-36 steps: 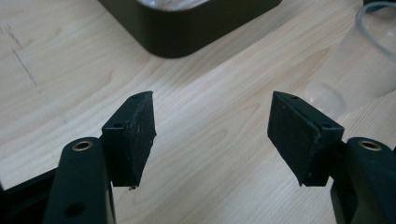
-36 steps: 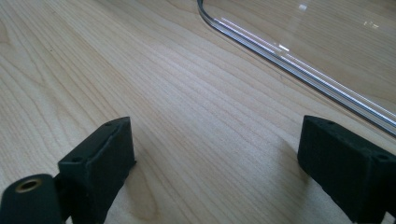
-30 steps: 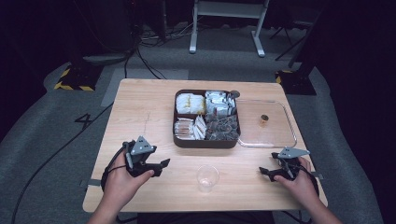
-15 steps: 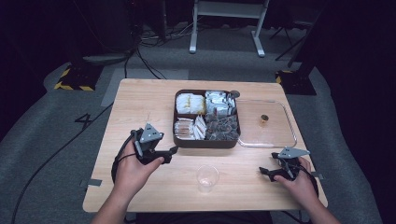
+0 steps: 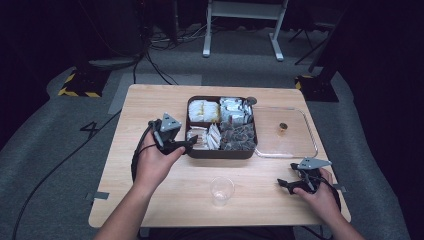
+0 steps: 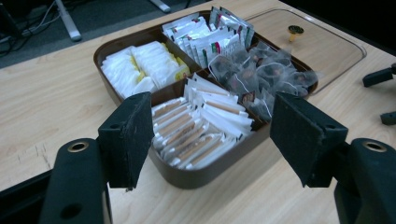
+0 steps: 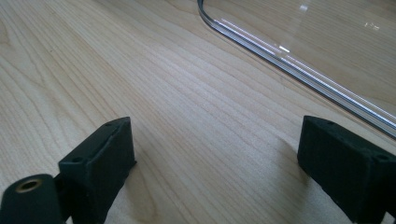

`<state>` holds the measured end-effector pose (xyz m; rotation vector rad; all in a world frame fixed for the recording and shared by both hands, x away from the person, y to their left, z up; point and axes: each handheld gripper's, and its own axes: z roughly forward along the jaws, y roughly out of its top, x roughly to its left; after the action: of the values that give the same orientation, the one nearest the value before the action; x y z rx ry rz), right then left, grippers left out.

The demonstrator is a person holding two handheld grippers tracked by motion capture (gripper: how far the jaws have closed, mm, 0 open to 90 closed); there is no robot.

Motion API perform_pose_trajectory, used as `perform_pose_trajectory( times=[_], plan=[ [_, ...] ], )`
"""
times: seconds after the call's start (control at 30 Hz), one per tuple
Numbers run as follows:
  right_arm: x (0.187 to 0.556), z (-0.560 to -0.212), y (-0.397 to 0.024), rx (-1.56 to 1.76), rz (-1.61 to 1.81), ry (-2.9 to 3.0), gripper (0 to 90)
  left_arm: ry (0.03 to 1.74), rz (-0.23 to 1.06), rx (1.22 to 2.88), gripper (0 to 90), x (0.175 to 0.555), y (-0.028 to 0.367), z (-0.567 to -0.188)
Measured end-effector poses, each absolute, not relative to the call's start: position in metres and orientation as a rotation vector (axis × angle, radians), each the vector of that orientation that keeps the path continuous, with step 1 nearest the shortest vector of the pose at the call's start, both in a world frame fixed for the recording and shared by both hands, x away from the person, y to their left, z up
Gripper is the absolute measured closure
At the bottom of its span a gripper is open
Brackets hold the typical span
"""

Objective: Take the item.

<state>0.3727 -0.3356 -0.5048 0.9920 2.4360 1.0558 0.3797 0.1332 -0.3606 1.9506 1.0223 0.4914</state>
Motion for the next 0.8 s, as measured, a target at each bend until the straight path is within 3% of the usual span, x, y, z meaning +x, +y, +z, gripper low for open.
perform_pose_trajectory(
  times=[0.27, 0.8],
  plan=[
    [0.373, -0.505, -0.335, 0.994, 1.057, 2.436, 11.0, 1.029, 0.517, 1.976, 35.6, 0.408, 0.113, -0.357],
    [0.373, -0.505, -0.335, 0.997, 1.056, 2.435, 11.1, 1.046, 0.53, 1.953, 34.8, 0.462, 0.093, -0.364]
  ],
)
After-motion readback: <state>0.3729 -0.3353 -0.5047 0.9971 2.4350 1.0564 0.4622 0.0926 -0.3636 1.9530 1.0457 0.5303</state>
